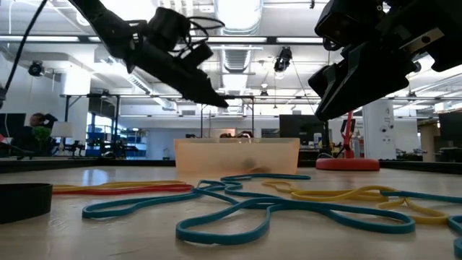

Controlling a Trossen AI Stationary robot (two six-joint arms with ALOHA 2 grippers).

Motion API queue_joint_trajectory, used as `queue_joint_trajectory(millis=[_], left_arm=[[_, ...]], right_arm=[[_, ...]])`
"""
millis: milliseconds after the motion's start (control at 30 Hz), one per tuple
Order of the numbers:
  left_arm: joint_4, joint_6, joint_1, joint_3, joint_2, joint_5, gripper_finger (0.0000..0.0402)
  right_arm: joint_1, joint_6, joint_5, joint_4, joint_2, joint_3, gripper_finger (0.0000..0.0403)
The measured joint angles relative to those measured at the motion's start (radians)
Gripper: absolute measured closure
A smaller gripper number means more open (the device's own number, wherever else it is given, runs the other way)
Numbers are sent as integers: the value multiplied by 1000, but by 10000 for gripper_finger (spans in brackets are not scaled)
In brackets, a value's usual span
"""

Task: Pick and place rubber bands into bin
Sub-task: Put the yellow rubber band into the orange bin

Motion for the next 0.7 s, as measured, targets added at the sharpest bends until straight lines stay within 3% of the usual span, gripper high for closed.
queue_joint_trajectory(millis=[367, 467, 700], left_arm=[[1, -10, -6, 11, 4, 12, 264], [2, -27, -26, 10, -44, 43, 248], [-226, -37, -113, 3, -225, 96, 244]], right_arm=[[0, 28, 0, 2, 0, -3, 346], [0, 79, 0, 1, -1, -22, 346], [0, 195, -47, -1, -1, -78, 346]])
